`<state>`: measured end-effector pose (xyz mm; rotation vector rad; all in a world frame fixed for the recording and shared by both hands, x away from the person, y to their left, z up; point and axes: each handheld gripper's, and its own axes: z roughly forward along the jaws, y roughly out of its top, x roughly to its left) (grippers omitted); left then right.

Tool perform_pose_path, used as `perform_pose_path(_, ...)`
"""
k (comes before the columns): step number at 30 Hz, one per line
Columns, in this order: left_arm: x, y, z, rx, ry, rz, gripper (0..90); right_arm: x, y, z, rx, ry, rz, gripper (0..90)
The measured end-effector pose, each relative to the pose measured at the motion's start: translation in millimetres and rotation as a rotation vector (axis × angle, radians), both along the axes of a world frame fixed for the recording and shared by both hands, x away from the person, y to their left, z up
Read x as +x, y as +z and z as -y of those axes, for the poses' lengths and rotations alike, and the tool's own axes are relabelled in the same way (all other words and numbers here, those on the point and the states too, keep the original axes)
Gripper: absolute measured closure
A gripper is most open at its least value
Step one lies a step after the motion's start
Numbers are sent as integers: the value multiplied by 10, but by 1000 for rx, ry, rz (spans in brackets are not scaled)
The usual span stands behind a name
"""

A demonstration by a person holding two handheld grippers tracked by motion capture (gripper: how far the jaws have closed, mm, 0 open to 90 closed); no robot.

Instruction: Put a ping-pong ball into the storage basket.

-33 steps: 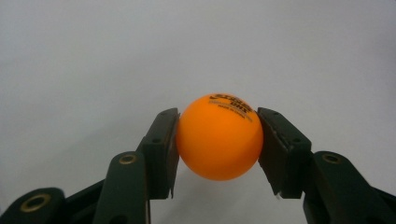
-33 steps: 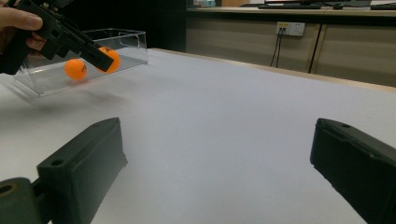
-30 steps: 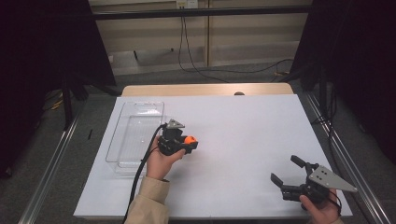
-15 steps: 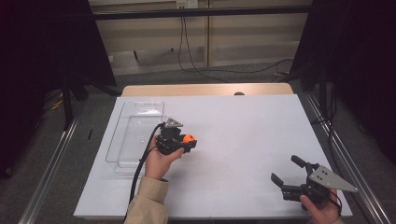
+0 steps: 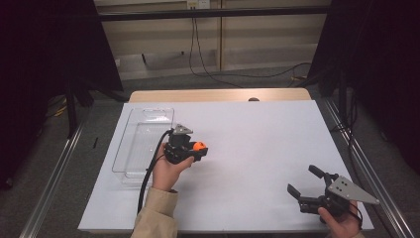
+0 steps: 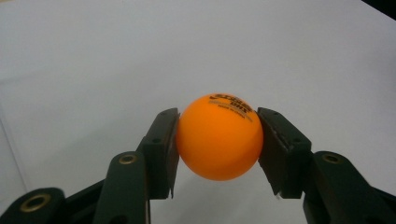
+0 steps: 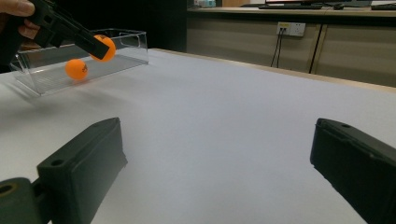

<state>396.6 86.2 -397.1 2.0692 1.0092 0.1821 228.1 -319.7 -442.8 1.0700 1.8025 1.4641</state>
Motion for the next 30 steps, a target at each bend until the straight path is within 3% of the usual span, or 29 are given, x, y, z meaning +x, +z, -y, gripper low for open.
perform_pose_path(30,0,104,-116,-19,38,15,510,0,1,7,1,-2,1,29)
